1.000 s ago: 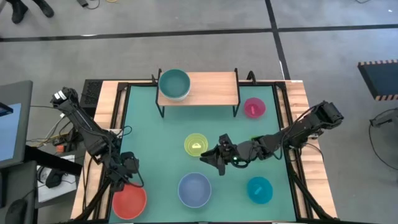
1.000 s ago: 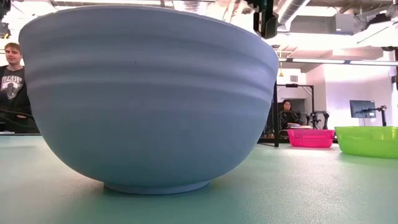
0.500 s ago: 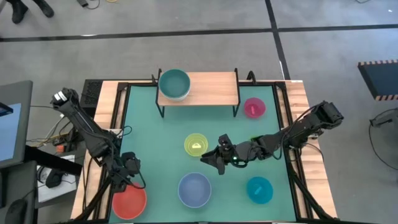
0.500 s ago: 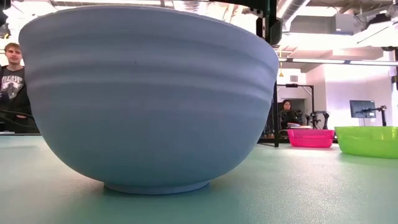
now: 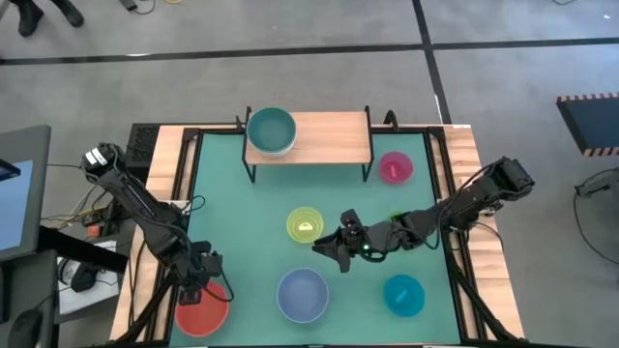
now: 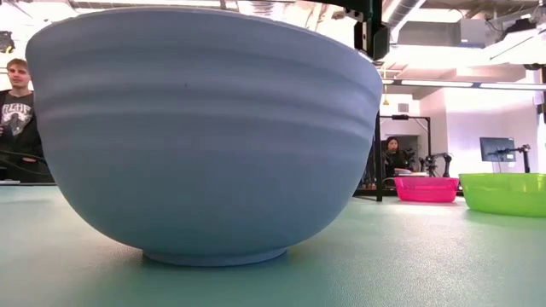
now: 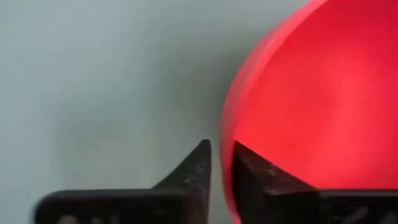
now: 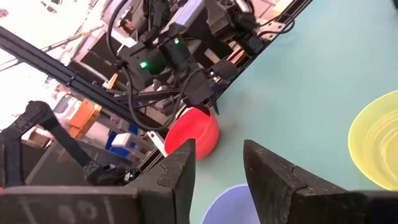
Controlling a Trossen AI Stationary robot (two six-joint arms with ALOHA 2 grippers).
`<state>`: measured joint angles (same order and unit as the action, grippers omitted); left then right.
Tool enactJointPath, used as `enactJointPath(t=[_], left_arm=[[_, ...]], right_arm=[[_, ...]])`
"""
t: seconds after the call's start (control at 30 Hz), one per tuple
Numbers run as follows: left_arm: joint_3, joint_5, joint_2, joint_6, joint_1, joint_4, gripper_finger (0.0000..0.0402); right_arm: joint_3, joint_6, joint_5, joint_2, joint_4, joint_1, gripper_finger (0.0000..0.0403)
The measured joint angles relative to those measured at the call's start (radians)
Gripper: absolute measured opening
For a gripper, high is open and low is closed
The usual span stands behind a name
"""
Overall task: Place and stack bowls onto a shelf
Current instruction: Stack the large orange bowl on the large white bowl on the shelf
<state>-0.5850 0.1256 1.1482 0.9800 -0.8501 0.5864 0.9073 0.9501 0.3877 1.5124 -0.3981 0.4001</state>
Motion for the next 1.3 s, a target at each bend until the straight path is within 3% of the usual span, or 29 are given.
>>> enactJointPath(t=[0.07, 0.2, 0.37, 0.57, 0.7, 0.9, 1.13, 1.3], left_arm=[[-0.007, -0.011, -0.001, 0.010, 0.006, 0.006, 0.0009], [-0.054, -0.085, -0.001, 0.018, 0.019, 0.050, 0.0002], [-0.172, -0.213, -0.001, 0.060, 0.055, 0.232, 0.0000], [-0.373, -0.381, -0.002, 0.123, 0.131, 0.488, 0.0000], [-0.501, -0.492, -0.002, 0.141, 0.246, 0.599, 0.0000], [-0.638, -0.584, -0.002, 0.066, 0.466, 0.592, 0.0000], [-0.753, -0.722, -0.002, -0.036, 0.645, 0.548, 0.0000], [-0.850, -0.846, -0.001, -0.190, 0.787, 0.490, 0.0000]], right_arm=[[0.000, 0.004, 0.008, 0.000, 0.000, -0.001, 0.0159], [0.000, 0.015, 0.009, 0.000, 0.003, -0.001, 0.0159], [0.000, -0.005, 0.009, -0.009, 0.055, -0.003, 0.0159], [0.000, -0.131, 0.001, -0.108, 0.164, -0.050, 0.0159], [0.000, -0.246, -0.096, -0.218, 0.190, -0.116, 0.0159], [0.002, -0.362, -0.165, -0.368, 0.344, -0.195, 0.0159], [0.001, -0.439, 0.024, -0.456, 0.507, -0.212, 0.0159], [0.000, -0.455, 0.037, -0.448, 0.512, -0.212, 0.0159]])
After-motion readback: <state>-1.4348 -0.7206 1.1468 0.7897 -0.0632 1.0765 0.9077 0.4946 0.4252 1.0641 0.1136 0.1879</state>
